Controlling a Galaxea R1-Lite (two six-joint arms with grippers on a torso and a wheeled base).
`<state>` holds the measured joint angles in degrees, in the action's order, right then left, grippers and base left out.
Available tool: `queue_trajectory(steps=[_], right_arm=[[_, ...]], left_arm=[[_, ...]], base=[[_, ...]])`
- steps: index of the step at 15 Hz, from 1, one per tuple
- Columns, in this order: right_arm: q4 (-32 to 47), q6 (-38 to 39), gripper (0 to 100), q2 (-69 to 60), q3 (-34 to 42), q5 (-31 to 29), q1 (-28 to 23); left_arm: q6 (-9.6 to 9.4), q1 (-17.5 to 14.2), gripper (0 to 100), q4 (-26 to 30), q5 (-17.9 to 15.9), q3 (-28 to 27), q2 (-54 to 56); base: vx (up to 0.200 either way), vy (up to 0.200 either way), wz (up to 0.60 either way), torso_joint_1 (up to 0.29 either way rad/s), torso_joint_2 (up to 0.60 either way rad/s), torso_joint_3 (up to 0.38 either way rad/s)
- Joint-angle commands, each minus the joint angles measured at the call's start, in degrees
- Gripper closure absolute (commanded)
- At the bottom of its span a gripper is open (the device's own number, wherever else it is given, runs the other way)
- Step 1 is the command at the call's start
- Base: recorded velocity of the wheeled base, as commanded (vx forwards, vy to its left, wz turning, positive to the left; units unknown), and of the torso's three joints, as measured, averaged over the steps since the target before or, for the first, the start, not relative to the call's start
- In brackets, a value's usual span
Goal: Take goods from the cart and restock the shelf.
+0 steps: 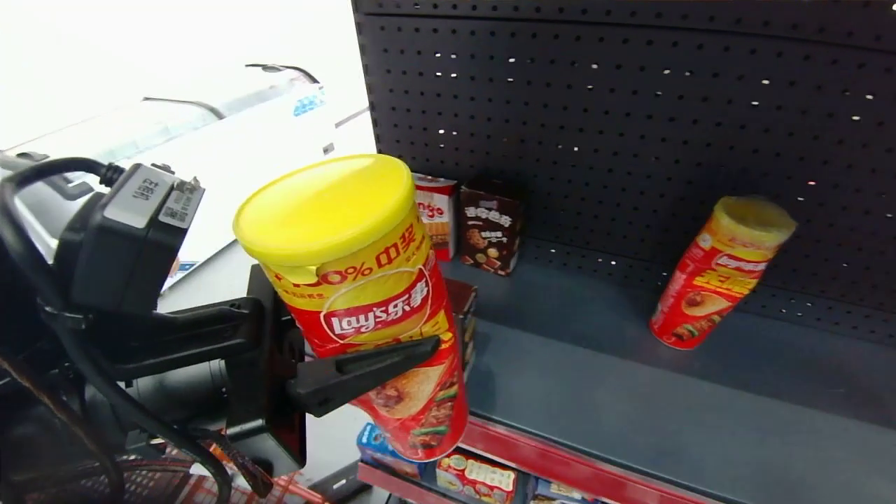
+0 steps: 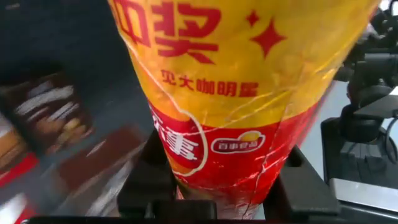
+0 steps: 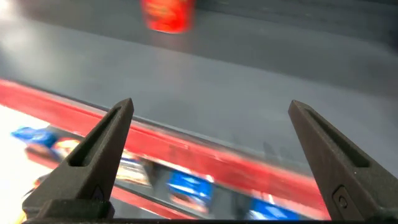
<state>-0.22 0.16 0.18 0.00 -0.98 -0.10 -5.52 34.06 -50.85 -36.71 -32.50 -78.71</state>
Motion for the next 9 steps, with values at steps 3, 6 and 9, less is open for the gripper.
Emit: queue_trajectory(steps=[3, 6, 9], right_arm=[[-0.04, 0.02, 0, 0.08, 0.0, 0.01, 0.01], [-0.04, 0.02, 0, 0.08, 0.0, 0.01, 0.01], [-0.04, 0.02, 0, 0.08, 0.0, 0.01, 0.01]], left_arm=[[-0.01, 0.57, 100, 0.05, -0.03, -1.16, -1.79], [-0.01, 0.57, 100, 0.05, -0.03, -1.07, -1.88], [-0.01, 0.57, 100, -0.04, -0.03, -1.16, -1.97]], base=[[0.0, 0.0, -0.6, -0.001, 0.0, 0.004], [0.0, 0.0, 0.0, 0.0, 0.0, 0.0], [0.0, 0.0, 0.0, 0.0, 0.0, 0.0]])
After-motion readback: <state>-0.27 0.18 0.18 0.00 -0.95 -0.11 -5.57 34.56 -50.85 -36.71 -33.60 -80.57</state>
